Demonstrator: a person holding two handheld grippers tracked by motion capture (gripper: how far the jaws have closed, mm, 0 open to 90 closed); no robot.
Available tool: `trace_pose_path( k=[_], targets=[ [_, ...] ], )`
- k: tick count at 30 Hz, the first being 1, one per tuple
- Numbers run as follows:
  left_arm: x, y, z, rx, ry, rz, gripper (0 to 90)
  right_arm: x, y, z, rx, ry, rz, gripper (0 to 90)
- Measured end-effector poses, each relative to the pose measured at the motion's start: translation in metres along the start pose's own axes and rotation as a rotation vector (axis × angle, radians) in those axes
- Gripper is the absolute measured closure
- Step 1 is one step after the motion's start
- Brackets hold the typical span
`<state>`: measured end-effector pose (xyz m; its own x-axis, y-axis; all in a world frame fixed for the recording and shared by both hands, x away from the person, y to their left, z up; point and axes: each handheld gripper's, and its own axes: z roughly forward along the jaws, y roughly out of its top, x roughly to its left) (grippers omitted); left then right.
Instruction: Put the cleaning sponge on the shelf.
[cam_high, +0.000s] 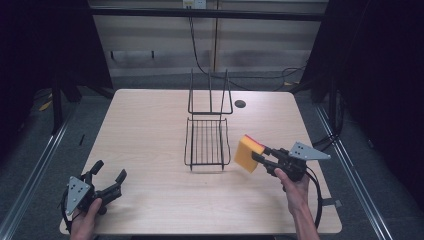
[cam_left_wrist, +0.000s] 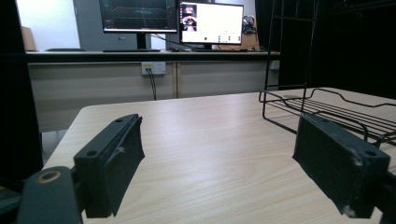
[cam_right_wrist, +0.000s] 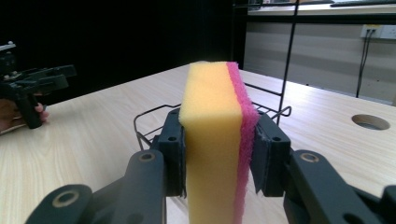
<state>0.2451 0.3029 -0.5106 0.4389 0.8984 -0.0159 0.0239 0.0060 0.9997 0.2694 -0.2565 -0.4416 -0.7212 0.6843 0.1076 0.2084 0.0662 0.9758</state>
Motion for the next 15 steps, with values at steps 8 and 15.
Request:
trace_pose_path(
  k=[8,15],
  targets=[
    [0.000,0.000,0.000,0.002,0.000,0.002,14.8,0.002,0.016,0.005,-0.003,0.035,-0.012,61.5],
    [0.000,0.000,0.000,0.001,0.005,-0.003,14.8,0.003,0.026,0.013,-0.014,0.081,-0.017,61.5]
  ],
)
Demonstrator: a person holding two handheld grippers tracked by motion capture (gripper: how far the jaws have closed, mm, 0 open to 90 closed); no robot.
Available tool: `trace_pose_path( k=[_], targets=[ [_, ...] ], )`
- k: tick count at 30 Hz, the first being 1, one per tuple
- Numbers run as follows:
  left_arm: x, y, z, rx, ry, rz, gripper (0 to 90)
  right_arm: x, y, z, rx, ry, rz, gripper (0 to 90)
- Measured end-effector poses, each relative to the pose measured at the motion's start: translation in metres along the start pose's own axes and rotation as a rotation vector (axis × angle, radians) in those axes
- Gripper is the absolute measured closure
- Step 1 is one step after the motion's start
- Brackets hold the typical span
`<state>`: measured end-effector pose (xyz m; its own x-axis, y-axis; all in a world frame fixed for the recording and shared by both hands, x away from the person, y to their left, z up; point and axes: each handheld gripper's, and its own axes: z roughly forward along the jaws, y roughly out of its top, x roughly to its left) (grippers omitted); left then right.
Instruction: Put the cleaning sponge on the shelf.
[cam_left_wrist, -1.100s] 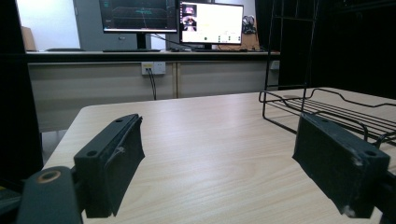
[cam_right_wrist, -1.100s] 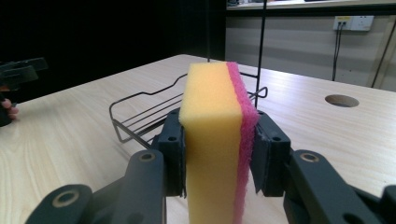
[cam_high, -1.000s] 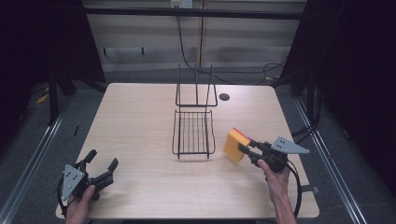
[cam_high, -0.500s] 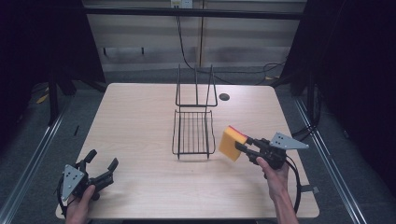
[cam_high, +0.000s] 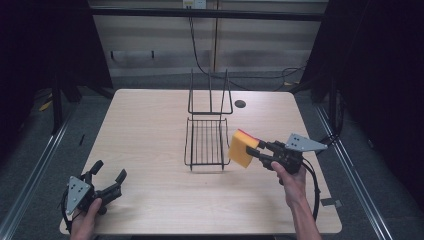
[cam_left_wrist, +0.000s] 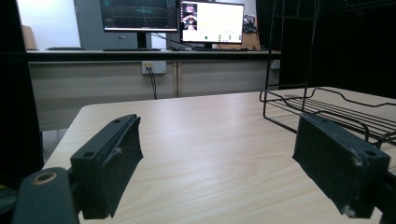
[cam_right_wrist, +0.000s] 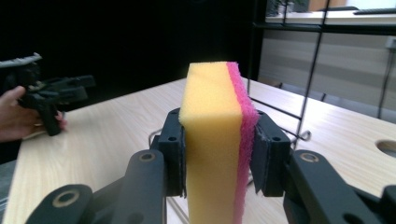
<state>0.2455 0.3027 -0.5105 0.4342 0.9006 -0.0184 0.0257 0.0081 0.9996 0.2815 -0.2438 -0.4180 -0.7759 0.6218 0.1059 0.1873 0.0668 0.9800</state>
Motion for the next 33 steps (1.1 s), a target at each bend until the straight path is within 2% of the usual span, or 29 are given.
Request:
trace_pose_path(
  k=[4,7,14,17,21,28,33],
  targets=[
    [0.000,0.000,0.000,-0.002,0.000,0.000,14.8,0.001,0.006,0.004,-0.001,0.021,-0.014,61.5],
    [0.000,0.000,-0.001,0.003,-0.006,0.005,14.8,0.001,0.011,0.013,0.009,0.069,-0.023,61.5],
    [0.000,0.000,0.000,-0.001,-0.004,0.004,14.8,-0.002,0.016,0.030,0.031,0.126,-0.028,61.5],
    [0.000,0.000,0.000,0.000,-0.005,0.003,14.8,-0.002,0.019,0.037,0.020,0.151,-0.022,61.5],
    [0.000,0.000,0.000,0.000,-0.005,0.004,14.8,-0.002,0.020,0.049,0.052,0.154,-0.035,61.5],
    [0.000,0.000,-0.001,0.001,-0.006,0.006,14.8,-0.004,0.024,0.062,0.054,0.192,-0.023,61.4],
    [0.000,0.000,-0.001,0.001,-0.009,0.005,14.8,-0.010,0.025,0.076,0.085,0.245,-0.019,61.4]
  ],
)
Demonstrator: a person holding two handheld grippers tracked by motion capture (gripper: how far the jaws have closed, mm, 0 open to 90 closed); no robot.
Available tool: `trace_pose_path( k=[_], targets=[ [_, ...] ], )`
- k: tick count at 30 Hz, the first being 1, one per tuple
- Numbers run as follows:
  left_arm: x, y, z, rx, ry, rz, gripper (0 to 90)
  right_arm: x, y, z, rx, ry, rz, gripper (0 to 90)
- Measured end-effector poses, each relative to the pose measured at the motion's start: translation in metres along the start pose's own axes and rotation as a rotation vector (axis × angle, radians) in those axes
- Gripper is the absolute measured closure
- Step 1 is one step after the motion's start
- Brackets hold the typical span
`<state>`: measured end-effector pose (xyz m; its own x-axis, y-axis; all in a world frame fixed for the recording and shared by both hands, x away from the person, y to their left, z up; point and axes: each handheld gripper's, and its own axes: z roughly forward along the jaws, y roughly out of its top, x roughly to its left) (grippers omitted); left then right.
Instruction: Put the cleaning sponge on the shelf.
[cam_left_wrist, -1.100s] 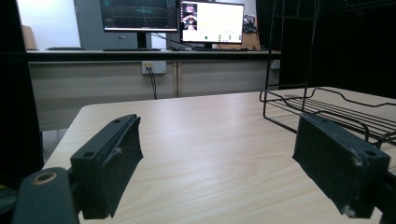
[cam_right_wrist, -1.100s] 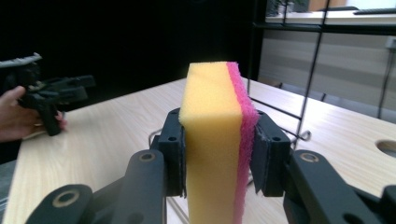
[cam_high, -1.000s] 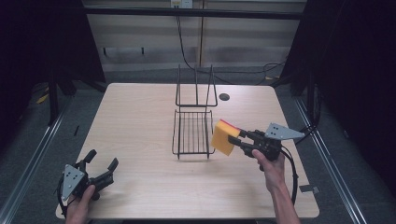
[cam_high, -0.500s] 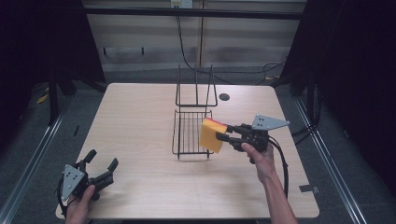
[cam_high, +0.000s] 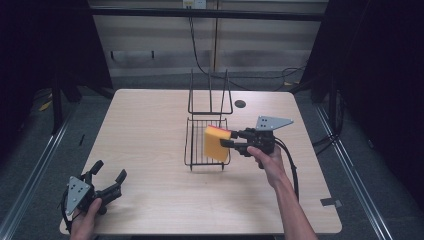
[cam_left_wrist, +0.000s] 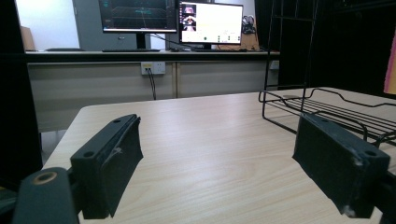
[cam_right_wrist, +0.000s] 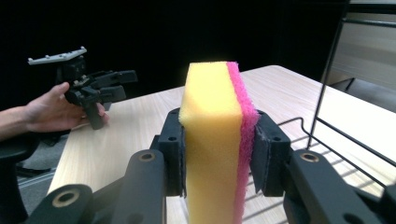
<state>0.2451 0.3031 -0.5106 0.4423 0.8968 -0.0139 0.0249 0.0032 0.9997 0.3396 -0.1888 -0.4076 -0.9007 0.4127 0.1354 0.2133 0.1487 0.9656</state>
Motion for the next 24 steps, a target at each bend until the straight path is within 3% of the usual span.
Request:
trace_pose_path(
  k=[5,9,17,20,24],
  targets=[
    [0.000,0.000,0.000,-0.003,0.002,-0.001,14.8,-0.006,0.000,0.007,-0.041,0.015,0.033,61.4],
    [0.000,0.000,0.000,-0.001,-0.001,0.000,14.8,-0.011,-0.004,0.017,0.008,0.034,0.026,61.5],
    [0.000,0.000,0.000,-0.001,-0.001,0.002,14.8,-0.016,-0.006,0.025,0.031,0.059,0.033,61.5],
    [0.000,0.000,0.000,-0.001,-0.001,0.002,14.9,-0.018,0.000,0.033,0.048,0.098,0.015,61.5],
    [0.000,0.000,0.000,-0.001,-0.002,0.000,14.8,-0.022,-0.003,0.038,0.065,0.111,0.028,61.5]
  ],
)
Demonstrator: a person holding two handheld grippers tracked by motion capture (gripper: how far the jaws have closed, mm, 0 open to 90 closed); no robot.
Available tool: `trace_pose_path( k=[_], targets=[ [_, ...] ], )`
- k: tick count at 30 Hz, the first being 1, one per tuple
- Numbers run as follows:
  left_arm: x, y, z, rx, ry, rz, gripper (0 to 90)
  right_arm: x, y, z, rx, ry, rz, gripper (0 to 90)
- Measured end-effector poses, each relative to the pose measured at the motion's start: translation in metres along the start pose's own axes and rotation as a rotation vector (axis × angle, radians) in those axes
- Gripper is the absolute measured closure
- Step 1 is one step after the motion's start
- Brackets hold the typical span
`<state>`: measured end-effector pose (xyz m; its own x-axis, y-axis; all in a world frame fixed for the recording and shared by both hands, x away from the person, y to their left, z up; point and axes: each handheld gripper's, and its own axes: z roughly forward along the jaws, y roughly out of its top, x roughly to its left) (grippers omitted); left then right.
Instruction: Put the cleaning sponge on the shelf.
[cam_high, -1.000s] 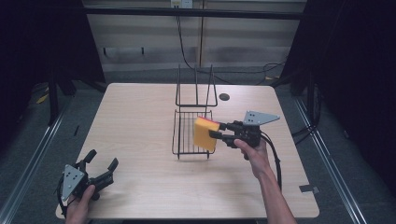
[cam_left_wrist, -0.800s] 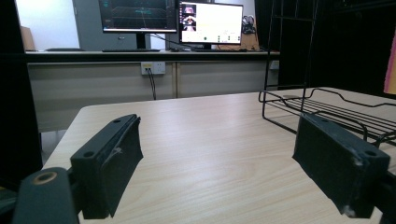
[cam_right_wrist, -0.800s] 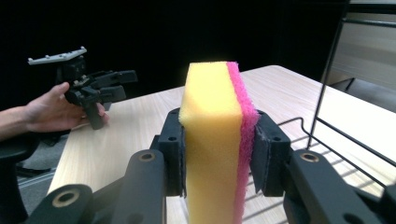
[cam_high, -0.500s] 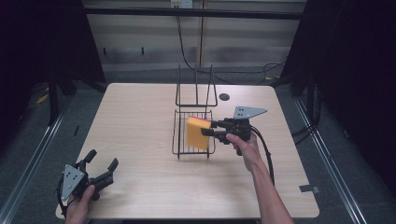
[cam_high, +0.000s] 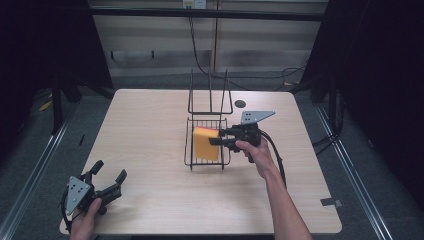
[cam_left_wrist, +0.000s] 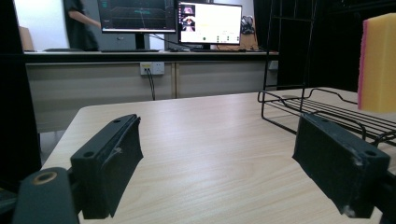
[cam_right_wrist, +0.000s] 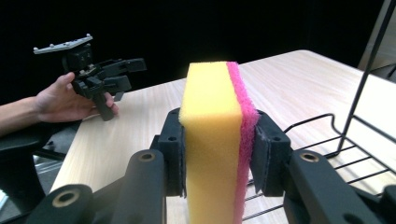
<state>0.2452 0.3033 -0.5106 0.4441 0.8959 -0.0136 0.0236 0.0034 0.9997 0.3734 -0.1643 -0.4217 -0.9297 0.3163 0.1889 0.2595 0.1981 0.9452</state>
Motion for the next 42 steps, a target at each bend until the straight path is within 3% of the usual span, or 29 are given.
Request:
trace_pose_path(
  k=[12,21,42],
  targets=[
    [0.000,0.000,0.000,0.000,0.000,0.001,14.9,-0.013,-0.010,0.003,0.043,0.044,-0.003,61.5],
    [0.000,0.000,0.000,0.000,-0.001,-0.001,14.8,-0.018,-0.016,0.004,0.038,0.081,-0.003,61.5],
    [0.000,0.000,0.000,0.000,-0.001,0.000,14.8,-0.014,-0.017,0.003,0.034,0.124,-0.021,61.7]
  ],
)
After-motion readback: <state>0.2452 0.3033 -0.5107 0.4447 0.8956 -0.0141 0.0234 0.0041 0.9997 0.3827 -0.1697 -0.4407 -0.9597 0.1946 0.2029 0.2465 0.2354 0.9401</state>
